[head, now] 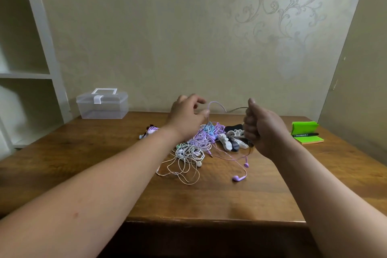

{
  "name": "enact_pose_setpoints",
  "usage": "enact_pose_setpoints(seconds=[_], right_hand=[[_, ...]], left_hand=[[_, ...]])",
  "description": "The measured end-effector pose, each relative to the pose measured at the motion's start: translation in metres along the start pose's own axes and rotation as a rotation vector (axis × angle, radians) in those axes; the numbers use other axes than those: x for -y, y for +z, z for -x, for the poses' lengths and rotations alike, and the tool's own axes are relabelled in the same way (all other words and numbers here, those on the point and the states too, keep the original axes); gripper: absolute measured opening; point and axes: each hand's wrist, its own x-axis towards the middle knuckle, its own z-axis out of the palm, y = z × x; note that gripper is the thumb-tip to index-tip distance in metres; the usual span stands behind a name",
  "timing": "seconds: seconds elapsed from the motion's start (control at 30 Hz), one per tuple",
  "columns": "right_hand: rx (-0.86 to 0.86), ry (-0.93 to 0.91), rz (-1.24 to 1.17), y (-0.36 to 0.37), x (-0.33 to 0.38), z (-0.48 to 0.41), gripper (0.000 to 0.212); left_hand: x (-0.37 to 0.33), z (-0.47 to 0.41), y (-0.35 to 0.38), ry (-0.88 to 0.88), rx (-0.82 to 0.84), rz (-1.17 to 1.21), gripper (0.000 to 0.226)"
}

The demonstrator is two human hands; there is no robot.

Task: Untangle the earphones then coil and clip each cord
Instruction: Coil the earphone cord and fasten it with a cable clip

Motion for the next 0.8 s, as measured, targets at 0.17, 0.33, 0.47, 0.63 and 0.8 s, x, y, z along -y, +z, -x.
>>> enact_pose_setpoints(seconds=[0.17,0.33,0.47,0.63,0.8], right_hand=[[0.202,0.027,-0.072,0.037,0.011,0.013,0.027],[0.128,-0.064,0.144,0.043,0.024,0.022,0.018],[-0.055,-0.400,0.589,0.032,0.024,0.031,0.026],[0.391,-0.331,0.732,0.040,0.023,0.036,0.040],[0.347,-0.164,0.757,0.013,0.002,0.040,0.050]], left_hand=[[-0.033,0.034,0.016,-0.129,-0.009,0.331,0.051],[-0.054,0.042,0.009,-0.211,0.329,0.668,0.027],[-0.052,0.044,-0.014,-0.202,0.420,0.661,0.026],[-0.067,0.047,-0.036,-0.158,0.473,0.519,0.033],[-0.046,0.066,-0.048,-0.258,0.340,0.596,0.023]])
